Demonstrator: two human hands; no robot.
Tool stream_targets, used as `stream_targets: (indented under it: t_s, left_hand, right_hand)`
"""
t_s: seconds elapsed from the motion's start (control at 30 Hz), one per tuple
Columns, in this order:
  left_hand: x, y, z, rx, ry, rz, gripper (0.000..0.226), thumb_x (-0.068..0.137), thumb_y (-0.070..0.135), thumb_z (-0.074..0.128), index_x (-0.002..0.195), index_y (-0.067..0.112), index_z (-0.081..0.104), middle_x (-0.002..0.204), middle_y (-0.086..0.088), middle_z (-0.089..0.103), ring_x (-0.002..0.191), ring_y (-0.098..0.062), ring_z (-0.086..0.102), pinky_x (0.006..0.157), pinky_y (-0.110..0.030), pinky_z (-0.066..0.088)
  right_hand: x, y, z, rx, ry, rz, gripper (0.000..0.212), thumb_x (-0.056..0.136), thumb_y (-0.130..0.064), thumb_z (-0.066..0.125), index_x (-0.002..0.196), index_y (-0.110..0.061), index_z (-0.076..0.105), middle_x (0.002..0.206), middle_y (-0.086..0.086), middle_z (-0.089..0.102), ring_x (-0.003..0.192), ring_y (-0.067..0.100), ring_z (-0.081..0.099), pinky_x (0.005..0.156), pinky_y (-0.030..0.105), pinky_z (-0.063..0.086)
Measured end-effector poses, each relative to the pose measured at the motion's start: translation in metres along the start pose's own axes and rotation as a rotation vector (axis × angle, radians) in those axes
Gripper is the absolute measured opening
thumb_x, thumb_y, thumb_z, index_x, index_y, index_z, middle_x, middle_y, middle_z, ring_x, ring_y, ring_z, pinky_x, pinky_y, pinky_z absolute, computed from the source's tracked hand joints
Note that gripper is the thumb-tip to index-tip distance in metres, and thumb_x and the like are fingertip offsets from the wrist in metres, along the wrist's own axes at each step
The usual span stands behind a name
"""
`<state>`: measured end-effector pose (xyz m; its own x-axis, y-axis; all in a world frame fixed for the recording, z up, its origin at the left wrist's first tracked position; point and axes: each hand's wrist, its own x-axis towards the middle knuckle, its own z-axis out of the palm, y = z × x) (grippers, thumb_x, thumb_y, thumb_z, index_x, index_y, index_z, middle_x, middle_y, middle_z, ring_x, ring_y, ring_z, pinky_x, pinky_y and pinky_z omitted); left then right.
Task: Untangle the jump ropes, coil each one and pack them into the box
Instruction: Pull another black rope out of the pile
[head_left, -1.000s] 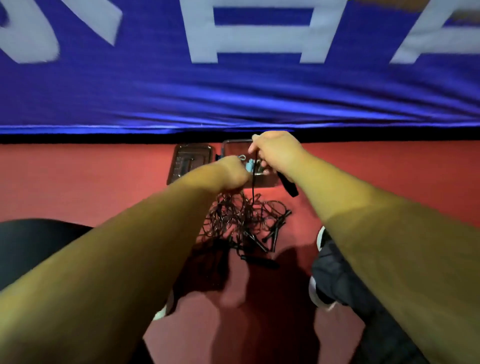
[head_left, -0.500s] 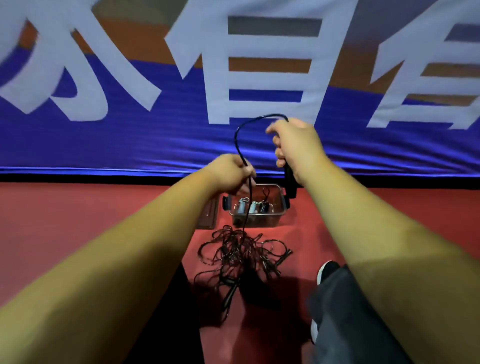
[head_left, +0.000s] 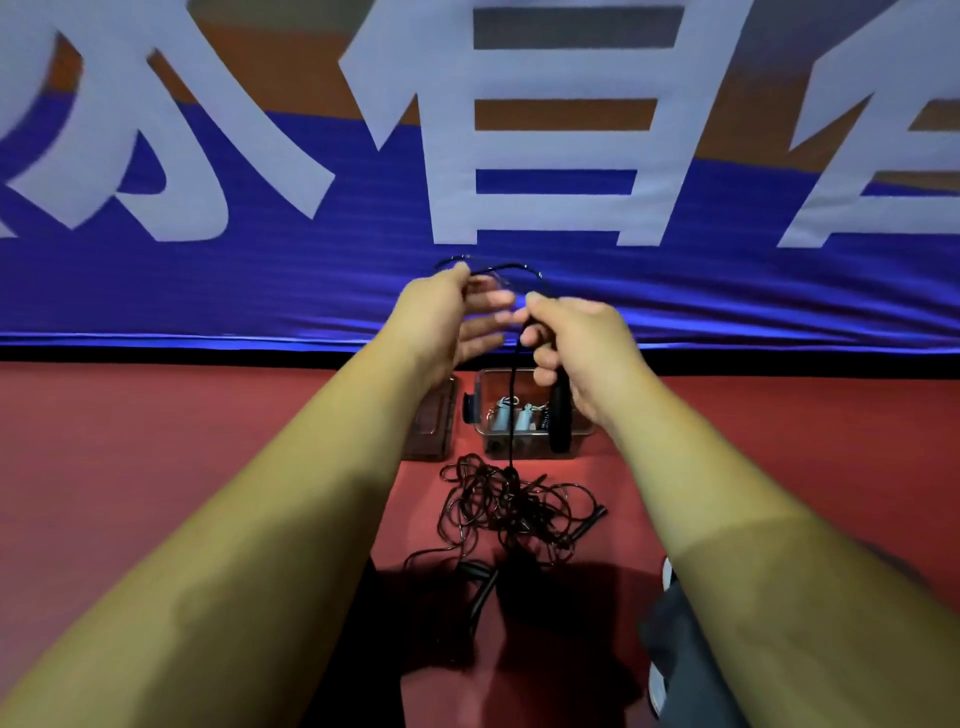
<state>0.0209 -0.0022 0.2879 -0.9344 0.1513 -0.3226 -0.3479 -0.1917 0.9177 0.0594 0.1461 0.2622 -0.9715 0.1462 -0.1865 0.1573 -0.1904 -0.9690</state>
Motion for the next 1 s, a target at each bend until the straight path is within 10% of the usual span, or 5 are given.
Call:
stream_targets:
  t_s: [0.17, 0.3, 0.47, 0.67, 1.0]
  left_hand:
    - [-0.001, -0.022, 0.008, 0.465, -0.203, -0.139, 0.03, 0.094, 0.021, 0.049, 0.072, 0.02, 0.069, 0.077, -0.003, 0.062, 0.073, -0.021, 0.053, 0.073, -0.036, 0.044]
    - [0.011, -0.038, 0.005, 1.05, -0.366, 0.052, 0.012, 0.1, 0.018, 0.06, 0.098, 0.017, 0.072, 0.09, -0.005, 0.075, 0.081, -0.022, 0.061, 0.078, -0.04, 0.052]
    - [0.015, -0.01, 0.016, 0.509, -0.165, 0.126, 0.022, 0.11, 0.02, 0.051, 0.104, 0.005, 0.066, 0.086, -0.009, 0.072, 0.059, -0.018, 0.062, 0.057, -0.028, 0.059]
    - [0.018, 0.034, 0.018, -0.265, -0.102, 0.178, 0.021, 0.108, 0.023, 0.056, 0.105, 0.005, 0.064, 0.094, -0.011, 0.075, 0.078, -0.017, 0.076, 0.071, -0.024, 0.061]
    - [0.01, 0.007, 0.015, 0.157, -0.252, -0.038, 0.029, 0.1, -0.005, 0.045, 0.121, 0.005, 0.062, 0.114, -0.009, 0.076, 0.103, -0.021, 0.076, 0.096, -0.038, 0.059]
  right_hand:
    - [0.008, -0.027, 0.0, 0.315, -0.028, -0.035, 0.024, 0.108, -0.024, 0.059, 0.099, -0.006, 0.071, 0.064, -0.001, 0.059, 0.044, 0.009, 0.033, 0.042, 0.023, 0.024]
    - [0.016, -0.039, -0.007, 0.29, -0.013, -0.167, 0.026, 0.109, -0.026, 0.058, 0.103, -0.006, 0.073, 0.073, 0.002, 0.066, 0.049, 0.013, 0.034, 0.046, 0.027, 0.028]
    - [0.028, -0.033, -0.027, 0.119, 0.14, -0.117, 0.029, 0.101, -0.028, 0.059, 0.112, -0.01, 0.078, 0.074, -0.001, 0.051, 0.047, 0.014, 0.028, 0.047, 0.027, 0.028]
    - [0.014, -0.002, -0.026, -0.337, -0.266, 0.259, 0.019, 0.09, -0.027, 0.066, 0.092, -0.013, 0.079, 0.067, -0.004, 0.047, 0.046, 0.012, 0.029, 0.05, 0.026, 0.025]
    - [0.01, -0.017, -0.026, 0.218, -0.088, 0.164, 0.025, 0.104, -0.033, 0.066, 0.091, -0.012, 0.071, 0.067, 0.0, 0.056, 0.04, 0.008, 0.029, 0.04, 0.021, 0.024]
